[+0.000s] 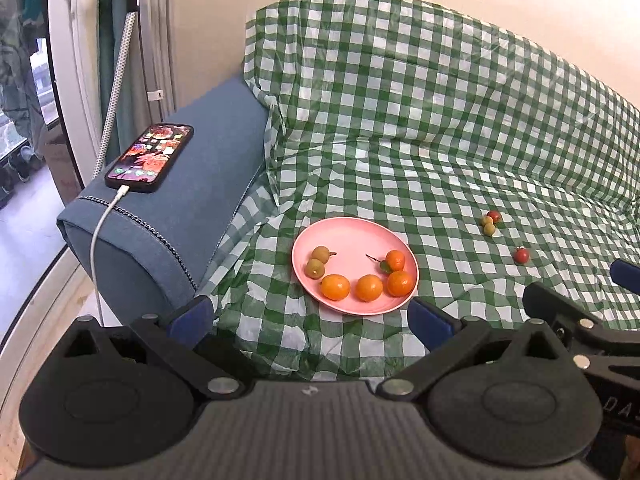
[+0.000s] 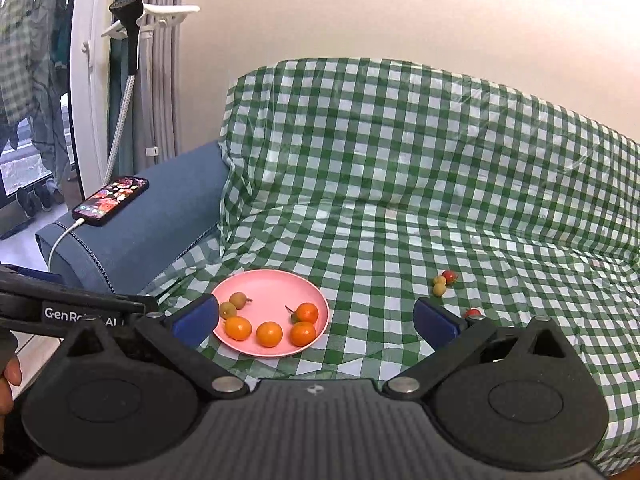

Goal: Organize fruits
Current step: 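Raise both tools away from the plate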

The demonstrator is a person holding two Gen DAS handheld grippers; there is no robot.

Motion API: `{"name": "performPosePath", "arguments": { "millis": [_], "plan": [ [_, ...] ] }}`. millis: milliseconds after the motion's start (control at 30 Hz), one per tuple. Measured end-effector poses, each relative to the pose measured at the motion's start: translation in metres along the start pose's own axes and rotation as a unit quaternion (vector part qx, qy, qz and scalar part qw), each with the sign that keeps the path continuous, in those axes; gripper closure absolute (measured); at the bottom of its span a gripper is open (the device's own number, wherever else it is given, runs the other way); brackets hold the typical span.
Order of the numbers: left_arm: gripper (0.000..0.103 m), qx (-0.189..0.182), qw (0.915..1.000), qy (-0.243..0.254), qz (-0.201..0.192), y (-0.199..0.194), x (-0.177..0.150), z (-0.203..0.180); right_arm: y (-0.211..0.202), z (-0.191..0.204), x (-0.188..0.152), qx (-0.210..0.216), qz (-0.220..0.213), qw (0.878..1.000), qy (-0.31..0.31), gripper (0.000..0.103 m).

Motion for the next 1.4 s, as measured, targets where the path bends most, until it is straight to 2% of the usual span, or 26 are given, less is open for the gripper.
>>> {"name": "performPosePath", "arguments": {
  "millis": [400, 1400],
  "plan": [
    [0.000, 0.003, 0.9999, 0.003, -0.016, -0.012, -0.001, 0.000, -0.010, 0.000, -0.001, 0.002, -0.011, 1.000, 0.003, 0.001],
    [0.000, 0.010, 0.9999, 0.011, 0.007, 0.003, -0.002, -0.001, 0.006, -0.002, -0.006, 0.027, 0.015, 0.999, 0.019, 0.001]
  ]
}}
Point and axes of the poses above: each gripper's, at about its wrist camera, not at the fingertips, and y roughly the way its jaws point, z to its left, x to its top, the point moved 3 cm from there along y, roughly the way its jaws point, and after that the axes turned 12 degrees about z, right-handed, at the moved point
